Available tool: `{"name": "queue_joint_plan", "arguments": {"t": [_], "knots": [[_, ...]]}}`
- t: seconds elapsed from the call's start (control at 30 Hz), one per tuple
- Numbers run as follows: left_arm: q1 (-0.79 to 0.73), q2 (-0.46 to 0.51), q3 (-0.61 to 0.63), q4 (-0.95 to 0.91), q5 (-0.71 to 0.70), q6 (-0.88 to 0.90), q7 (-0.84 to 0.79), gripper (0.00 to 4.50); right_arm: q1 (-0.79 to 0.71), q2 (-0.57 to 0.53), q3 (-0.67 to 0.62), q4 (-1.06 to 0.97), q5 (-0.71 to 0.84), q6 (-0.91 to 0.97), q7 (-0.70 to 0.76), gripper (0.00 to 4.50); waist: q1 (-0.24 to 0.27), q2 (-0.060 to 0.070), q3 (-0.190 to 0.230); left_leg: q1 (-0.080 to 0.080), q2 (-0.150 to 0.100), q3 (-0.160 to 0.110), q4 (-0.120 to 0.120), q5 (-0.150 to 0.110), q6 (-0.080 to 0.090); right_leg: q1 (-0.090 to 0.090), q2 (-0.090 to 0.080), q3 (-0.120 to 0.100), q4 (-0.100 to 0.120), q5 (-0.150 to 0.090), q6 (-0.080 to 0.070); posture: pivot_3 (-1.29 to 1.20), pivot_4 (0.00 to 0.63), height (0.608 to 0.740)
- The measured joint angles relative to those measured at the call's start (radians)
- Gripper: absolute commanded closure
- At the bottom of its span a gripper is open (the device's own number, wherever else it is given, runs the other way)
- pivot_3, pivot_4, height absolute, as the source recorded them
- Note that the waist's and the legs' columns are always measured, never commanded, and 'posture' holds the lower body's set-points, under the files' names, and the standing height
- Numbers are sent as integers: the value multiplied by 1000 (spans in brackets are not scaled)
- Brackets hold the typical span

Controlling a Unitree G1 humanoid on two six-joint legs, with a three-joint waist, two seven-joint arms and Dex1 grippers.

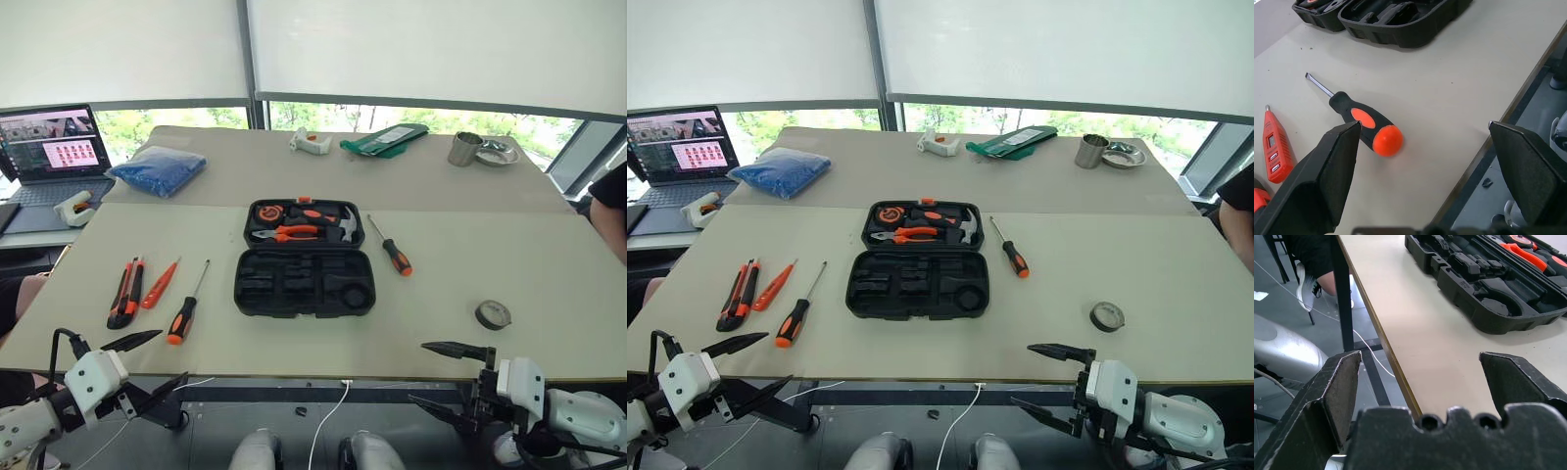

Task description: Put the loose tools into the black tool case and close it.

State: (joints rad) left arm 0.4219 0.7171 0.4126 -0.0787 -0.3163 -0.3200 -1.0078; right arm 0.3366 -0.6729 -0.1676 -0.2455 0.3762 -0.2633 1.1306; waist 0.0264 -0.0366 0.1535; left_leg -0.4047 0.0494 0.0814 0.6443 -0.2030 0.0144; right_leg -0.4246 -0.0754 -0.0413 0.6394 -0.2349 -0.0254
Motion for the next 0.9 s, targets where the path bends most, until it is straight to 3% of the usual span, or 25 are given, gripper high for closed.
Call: {"name": "queue_joint_plan", "arguments": {"t": [0.2,0.37,0.5,0.67,0.9], "knots": [[5,-5,24,-38,-91,156,37,38,-86,40,7,26,-17,-2,-54,0,-7,-1,1,0,1,0,0,0,0,-1,0,0,0,0,0,0,150,740],[76,-5,165,-117,-207,351,114,38,-131,54,27,5,68,13,-36,0,-12,-1,1,0,1,0,-1,0,0,0,0,0,0,0,0,0,150,740],[215,-91,273,-189,-303,507,191,38,-207,105,38,-59,160,52,-65,0,-26,-2,2,1,1,1,-1,-3,2,0,-1,0,-1,0,1,0,150,740],[293,-127,370,-156,-317,675,321,38,-234,139,111,-134,163,54,-64,0,-12,-4,3,1,2,0,0,-3,1,-3,-1,-2,-2,0,0,0,150,740],[196,-51,401,-233,-404,837,362,38,-247,149,147,-156,160,81,-77,0,4,-4,3,-1,2,1,0,-3,0,-3,-2,-2,-9,0,0,0,150,740]]}}
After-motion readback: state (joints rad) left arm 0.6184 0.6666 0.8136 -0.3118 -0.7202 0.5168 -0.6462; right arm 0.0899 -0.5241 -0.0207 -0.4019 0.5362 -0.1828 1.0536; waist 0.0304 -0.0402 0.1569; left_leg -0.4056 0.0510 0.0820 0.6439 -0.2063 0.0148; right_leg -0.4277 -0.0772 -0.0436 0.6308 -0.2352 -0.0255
